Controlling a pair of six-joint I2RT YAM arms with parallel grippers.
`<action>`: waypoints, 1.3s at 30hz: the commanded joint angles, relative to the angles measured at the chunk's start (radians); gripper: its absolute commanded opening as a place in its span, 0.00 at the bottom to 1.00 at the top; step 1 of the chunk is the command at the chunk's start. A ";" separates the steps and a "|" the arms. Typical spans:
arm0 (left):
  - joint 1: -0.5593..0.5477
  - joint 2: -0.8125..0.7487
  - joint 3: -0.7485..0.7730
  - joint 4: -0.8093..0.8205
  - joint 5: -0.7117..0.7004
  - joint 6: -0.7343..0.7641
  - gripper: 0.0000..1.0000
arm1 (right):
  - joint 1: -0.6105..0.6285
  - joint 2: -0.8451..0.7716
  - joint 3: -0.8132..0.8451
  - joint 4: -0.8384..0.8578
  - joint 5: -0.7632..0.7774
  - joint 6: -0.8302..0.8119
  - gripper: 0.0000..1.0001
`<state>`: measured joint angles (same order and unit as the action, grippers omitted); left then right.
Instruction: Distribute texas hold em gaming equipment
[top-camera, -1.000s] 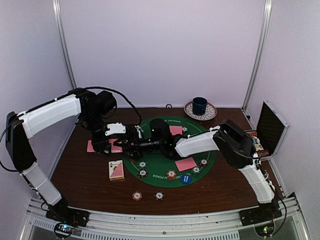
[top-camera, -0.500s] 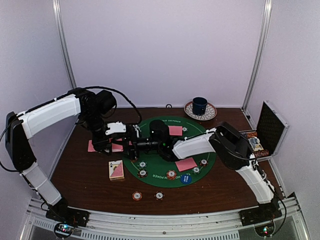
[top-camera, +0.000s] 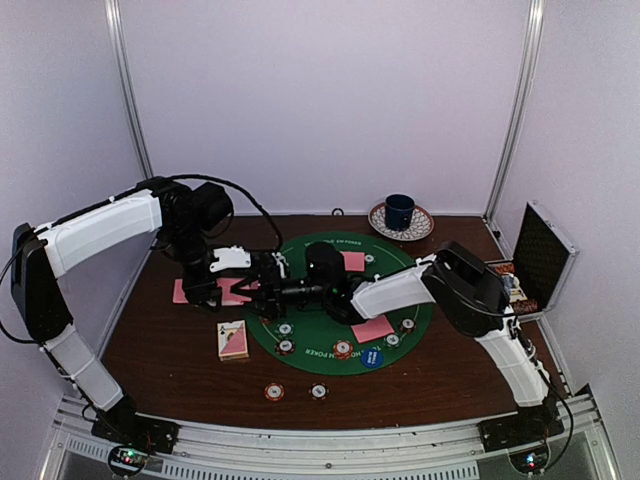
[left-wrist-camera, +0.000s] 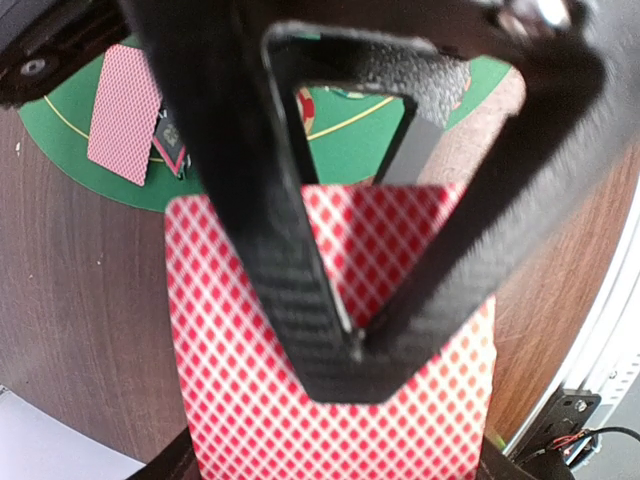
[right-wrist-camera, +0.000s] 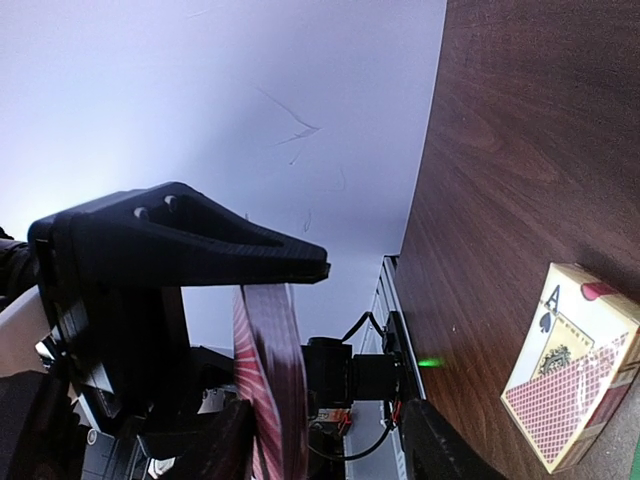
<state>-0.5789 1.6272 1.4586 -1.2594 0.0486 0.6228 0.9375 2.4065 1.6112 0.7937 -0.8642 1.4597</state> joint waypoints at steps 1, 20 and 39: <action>0.001 -0.028 0.004 0.011 0.005 0.012 0.00 | -0.014 -0.047 -0.033 0.003 -0.010 -0.019 0.52; 0.001 -0.025 -0.023 0.011 -0.033 0.021 0.00 | -0.033 -0.091 -0.078 0.136 -0.020 0.069 0.25; 0.001 -0.012 -0.022 0.012 -0.066 0.027 0.00 | -0.029 -0.051 -0.052 0.202 -0.053 0.143 0.06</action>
<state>-0.5789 1.6272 1.4395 -1.2579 -0.0021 0.6380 0.9092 2.3592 1.5330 0.9482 -0.8986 1.5898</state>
